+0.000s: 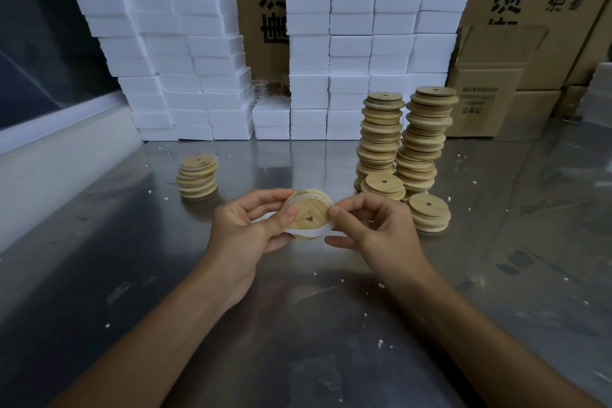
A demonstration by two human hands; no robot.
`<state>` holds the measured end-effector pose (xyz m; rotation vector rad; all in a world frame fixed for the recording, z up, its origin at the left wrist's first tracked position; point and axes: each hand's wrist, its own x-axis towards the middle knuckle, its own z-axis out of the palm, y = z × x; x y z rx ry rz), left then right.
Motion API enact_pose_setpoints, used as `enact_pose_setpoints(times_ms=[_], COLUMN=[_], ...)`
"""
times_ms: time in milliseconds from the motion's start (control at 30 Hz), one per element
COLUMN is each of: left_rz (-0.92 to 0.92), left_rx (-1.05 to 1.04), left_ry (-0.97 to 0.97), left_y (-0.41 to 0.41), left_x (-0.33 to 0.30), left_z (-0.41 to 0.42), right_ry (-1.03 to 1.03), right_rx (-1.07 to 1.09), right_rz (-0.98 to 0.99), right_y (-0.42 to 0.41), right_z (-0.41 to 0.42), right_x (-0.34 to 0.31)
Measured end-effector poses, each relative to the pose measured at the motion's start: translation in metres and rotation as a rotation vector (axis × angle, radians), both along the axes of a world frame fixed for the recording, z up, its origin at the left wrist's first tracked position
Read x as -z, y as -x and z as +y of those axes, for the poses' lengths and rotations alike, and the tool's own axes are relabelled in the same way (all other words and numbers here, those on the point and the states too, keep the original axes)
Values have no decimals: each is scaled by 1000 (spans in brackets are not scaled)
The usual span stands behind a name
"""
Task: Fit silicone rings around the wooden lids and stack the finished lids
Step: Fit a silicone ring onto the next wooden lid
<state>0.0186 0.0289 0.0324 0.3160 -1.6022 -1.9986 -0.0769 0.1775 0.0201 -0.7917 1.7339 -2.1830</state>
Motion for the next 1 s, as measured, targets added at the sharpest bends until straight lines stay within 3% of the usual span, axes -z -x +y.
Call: enact_pose_setpoints(times_ms=[167, 333, 467, 533, 633, 767, 1000], left_rz=[-13, -54, -12, -23, -3, 49, 39], left_rx=[22, -19, -32, -37, -36, 14, 55], left_ry=[-31, 294, 673, 748, 682, 442, 263], left_y=[1, 1, 0, 0, 0, -1, -2], left_x=[0, 2, 0, 0, 0, -2, -3], left_z=[1, 3, 3, 0, -1, 2, 1], right_ry=[48, -15, -189, -230, -201, -176, -120], right_rx=[-16, 13, 43, 40, 53, 61, -27], right_rz=[-63, 59, 388, 476, 457, 402, 200], right_y=[-2, -1, -4, -5, -2, -1, -4], right_z=[0, 1, 1, 2, 2, 0, 1], right_x=[-1, 3, 8, 9, 10, 9, 2])
